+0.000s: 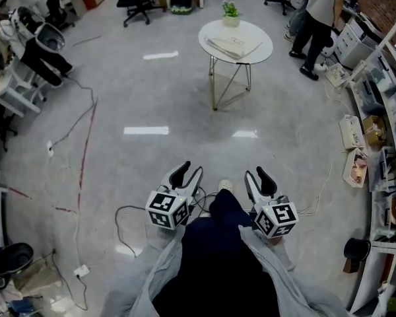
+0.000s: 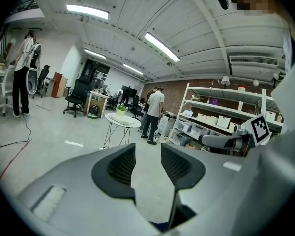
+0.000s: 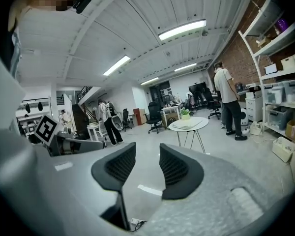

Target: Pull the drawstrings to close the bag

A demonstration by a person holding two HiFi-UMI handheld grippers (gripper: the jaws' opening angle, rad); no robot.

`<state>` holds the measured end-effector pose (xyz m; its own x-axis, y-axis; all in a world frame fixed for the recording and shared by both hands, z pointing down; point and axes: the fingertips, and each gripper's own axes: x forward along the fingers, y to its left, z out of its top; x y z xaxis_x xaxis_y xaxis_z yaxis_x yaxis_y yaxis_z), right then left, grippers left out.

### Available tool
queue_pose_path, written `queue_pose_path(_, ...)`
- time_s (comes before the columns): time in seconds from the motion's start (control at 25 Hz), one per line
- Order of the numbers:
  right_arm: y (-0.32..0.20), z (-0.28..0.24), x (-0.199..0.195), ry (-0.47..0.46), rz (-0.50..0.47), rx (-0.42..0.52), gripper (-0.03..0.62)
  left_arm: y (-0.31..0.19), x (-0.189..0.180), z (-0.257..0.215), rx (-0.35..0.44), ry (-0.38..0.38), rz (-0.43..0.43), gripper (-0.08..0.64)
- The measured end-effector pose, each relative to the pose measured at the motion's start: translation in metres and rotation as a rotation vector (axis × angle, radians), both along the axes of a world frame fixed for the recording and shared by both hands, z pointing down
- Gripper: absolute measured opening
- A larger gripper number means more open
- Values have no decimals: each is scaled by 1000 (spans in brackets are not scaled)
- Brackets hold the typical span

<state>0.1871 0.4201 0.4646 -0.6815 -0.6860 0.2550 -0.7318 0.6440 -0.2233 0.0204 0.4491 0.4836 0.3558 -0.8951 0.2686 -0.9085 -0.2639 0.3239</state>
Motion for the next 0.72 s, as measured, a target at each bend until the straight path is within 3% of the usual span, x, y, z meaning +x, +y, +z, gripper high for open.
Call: queue_pose_path(0.72,-168,-5,0,-10,-72,-10,153,-161,-4,-21,37,-53,-64,181)
